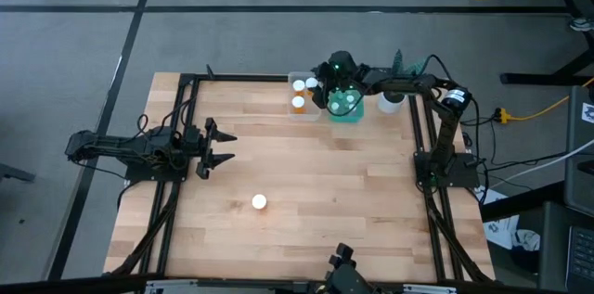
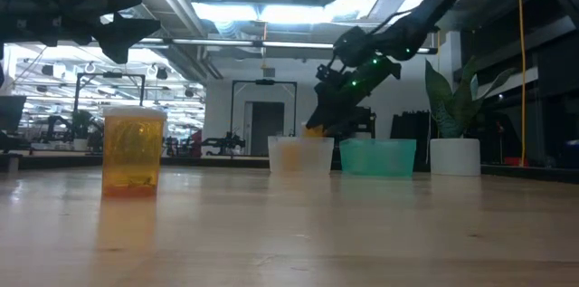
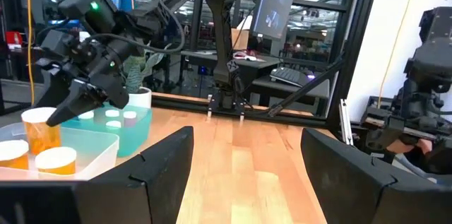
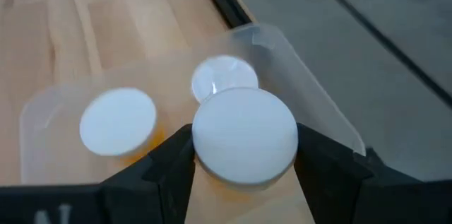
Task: Pick and place medicine bottles into bin by pill shape (circle, oval)
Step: Put the large orange pill bottle into the transparent bin, then put the large orange pill bottle into transparent bin
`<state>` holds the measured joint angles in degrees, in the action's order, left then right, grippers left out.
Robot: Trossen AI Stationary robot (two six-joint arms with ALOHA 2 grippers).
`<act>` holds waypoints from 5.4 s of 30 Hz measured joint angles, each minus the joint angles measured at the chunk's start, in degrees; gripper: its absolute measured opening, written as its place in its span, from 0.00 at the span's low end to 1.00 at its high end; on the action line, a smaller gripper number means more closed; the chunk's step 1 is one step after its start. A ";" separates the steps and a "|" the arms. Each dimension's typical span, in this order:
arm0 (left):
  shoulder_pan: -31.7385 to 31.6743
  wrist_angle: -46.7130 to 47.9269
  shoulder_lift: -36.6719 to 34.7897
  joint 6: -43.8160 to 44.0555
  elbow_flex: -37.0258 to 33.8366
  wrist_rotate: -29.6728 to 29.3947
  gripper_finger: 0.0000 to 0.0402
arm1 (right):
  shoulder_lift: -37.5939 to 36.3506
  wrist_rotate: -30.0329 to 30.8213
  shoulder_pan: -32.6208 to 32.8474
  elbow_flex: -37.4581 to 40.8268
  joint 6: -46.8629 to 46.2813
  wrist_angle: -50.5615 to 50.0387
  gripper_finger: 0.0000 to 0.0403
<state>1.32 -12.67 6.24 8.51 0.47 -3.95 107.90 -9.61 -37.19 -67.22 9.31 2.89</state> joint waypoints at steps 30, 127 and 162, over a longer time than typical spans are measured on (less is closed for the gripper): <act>0.00 0.09 0.01 -0.07 0.00 -0.02 0.63 | 3.13 0.07 -0.15 2.77 -1.39 6.35 0.60; 8.74 -10.05 85.47 24.42 30.93 21.86 0.63 | -20.24 5.54 30.56 0.06 -7.49 -29.29 0.70; -3.21 -11.78 92.33 13.67 43.93 35.99 0.63 | -26.11 25.04 29.05 -2.21 -9.09 -46.44 0.70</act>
<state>-1.89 -24.45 98.57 22.18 44.40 32.04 81.79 15.43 -8.14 -69.43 0.22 -43.55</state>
